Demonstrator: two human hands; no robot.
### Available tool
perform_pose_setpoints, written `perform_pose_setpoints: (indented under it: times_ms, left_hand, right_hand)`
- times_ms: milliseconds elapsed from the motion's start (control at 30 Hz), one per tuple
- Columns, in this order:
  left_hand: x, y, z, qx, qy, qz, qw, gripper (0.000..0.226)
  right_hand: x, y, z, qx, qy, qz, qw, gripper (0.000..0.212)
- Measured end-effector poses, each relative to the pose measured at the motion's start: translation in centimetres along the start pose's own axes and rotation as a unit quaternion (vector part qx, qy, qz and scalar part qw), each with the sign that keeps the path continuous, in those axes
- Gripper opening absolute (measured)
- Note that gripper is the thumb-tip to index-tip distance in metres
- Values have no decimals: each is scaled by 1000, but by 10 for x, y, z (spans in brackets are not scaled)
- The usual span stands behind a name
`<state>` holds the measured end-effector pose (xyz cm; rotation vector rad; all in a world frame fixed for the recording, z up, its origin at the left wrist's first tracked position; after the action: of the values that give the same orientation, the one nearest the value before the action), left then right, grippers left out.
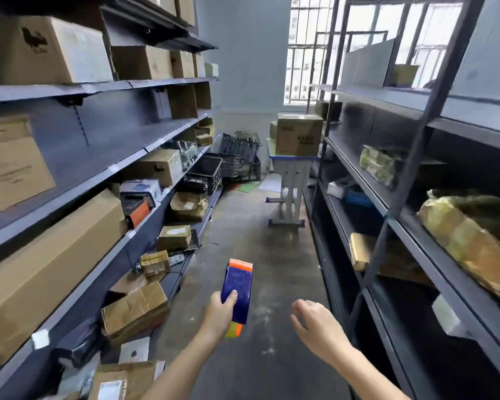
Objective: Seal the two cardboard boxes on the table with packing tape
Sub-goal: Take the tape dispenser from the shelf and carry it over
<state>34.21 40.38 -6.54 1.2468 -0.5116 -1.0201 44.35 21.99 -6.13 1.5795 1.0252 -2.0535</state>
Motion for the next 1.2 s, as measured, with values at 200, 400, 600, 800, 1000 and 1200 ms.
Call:
perform_pose_setpoints:
  times_ms: [200,400,600,800,1000,1200]
  left_hand:
    - [-4,64,-139,13,0,-56,998,22]
    - [-3,102,-290,21,21,-73,997,24]
    - [-6,156,-466,11,38,-20,999,22]
    - [-18,216,-622,2,57,-13,998,21]
    - [-25,245,-781,14,46,15,999,22]
    - [-38,302,-983,53,12,16,998,23]
  right_hand:
    - [-31,40,-122,37,9,52,998,28]
    - [-58,77,-287,15,11,78,997,29]
    - [-106,109,-479,-19,1,120,993,30]
    - [-155,130,-657,-56,-21,134,989,34]
    - [-168,128,-826,-116,-32,90,989,47]
    - [-202,145,-1027,-111,-3,85,990,50]
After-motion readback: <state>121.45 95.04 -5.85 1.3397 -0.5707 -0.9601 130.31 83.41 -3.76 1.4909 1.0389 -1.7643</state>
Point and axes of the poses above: each hand's wrist, its own z-axis away from the middle knuckle, its own x-axis out of the palm, y = z × x, the point moved 5 cm from there along -z, towards the middle knuckle, and after that the axes turned 10 degrees about -y, right-handed, at the moved point
